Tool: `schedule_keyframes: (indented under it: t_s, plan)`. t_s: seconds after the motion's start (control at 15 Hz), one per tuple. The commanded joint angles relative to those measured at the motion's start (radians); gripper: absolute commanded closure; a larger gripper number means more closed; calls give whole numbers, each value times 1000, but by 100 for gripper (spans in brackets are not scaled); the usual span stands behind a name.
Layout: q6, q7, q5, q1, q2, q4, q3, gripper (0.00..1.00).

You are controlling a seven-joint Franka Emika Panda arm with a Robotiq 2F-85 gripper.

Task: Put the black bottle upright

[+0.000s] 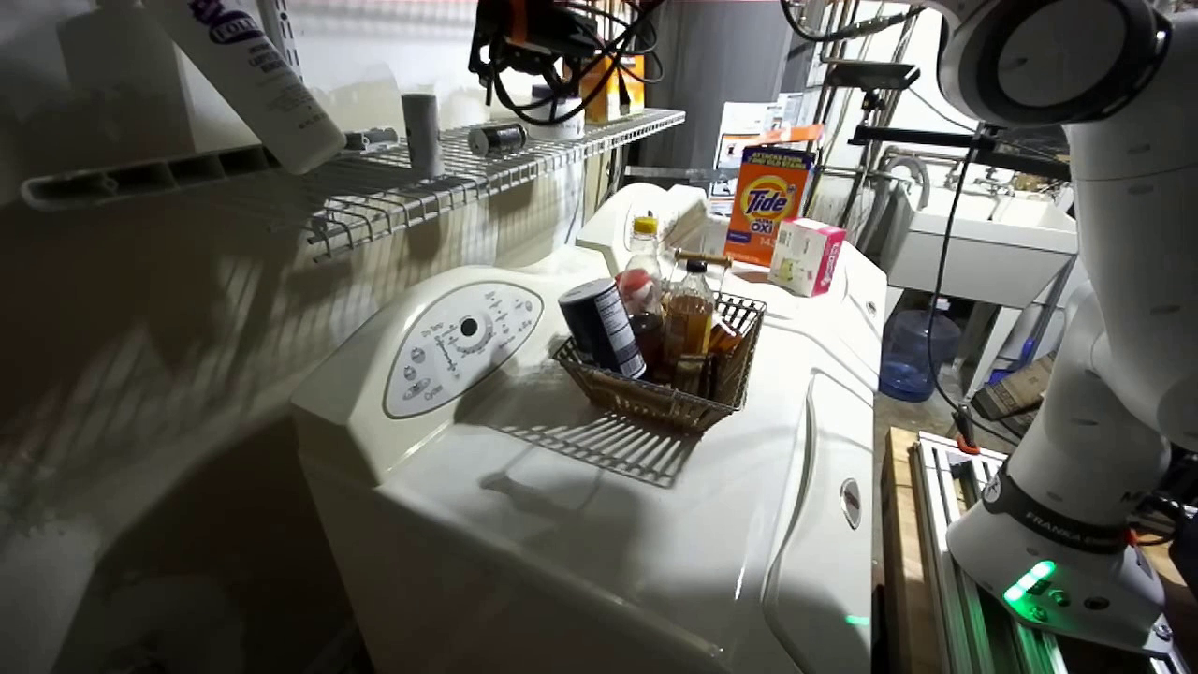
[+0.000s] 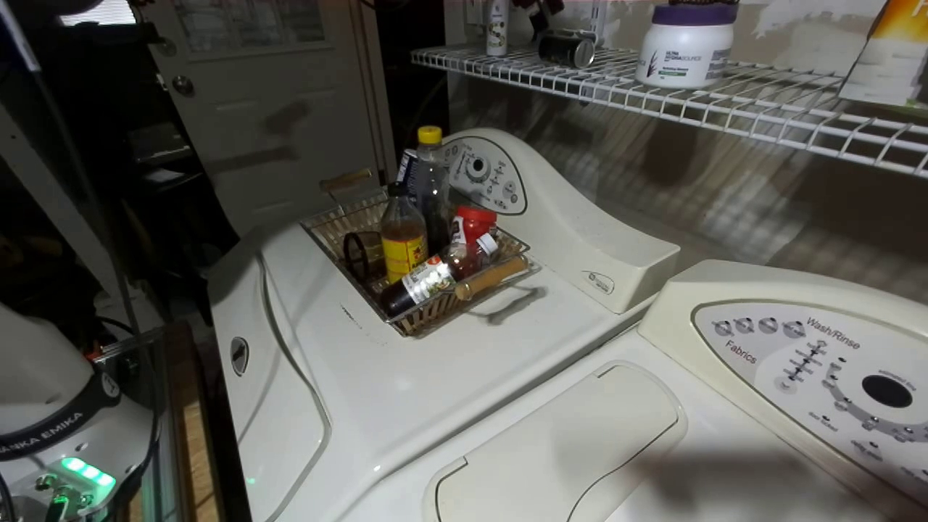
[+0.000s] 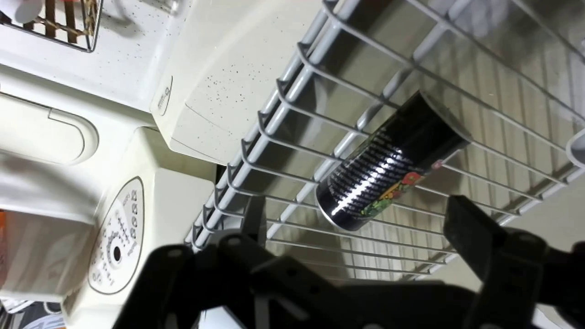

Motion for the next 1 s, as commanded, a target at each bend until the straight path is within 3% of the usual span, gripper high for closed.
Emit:
schedule_keyframes:
  t_s: [0.0, 0.93]
  plan:
    - [-45, -4, 30, -9, 77, 131, 4, 0]
    - [-95, 6, 157, -50, 182, 266, 14, 0]
